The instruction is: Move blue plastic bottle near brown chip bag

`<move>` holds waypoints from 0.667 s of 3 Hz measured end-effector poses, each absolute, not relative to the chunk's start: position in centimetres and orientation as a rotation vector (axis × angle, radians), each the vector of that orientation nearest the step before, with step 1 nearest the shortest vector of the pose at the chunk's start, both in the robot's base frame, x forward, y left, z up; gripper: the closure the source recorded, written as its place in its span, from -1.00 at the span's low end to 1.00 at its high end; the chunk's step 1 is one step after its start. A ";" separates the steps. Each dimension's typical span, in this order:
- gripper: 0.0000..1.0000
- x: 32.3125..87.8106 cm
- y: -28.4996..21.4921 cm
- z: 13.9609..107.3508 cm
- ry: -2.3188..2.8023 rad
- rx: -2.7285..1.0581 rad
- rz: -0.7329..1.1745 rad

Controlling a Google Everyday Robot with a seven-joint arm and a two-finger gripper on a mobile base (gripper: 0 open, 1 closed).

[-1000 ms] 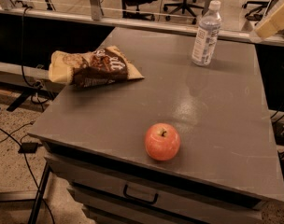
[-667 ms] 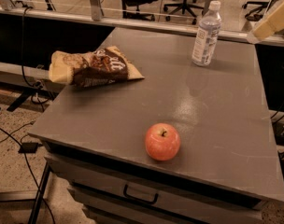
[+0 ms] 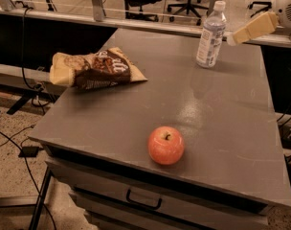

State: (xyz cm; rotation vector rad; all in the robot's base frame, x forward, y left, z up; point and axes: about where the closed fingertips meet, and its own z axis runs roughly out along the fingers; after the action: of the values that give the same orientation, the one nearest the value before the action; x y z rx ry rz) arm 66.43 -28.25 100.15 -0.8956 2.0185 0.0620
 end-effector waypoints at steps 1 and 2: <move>-1.00 69.9 -27.9 99.1 1.953 -0.752 0.143; -1.00 72.9 -27.3 97.9 1.895 -0.632 0.230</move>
Offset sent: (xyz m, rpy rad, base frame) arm 0.0966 0.0076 -0.0327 0.4170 -0.1563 -0.1319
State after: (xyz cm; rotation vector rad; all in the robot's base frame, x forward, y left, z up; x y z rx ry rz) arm 72.94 -27.33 97.89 -0.6315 1.8952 0.2298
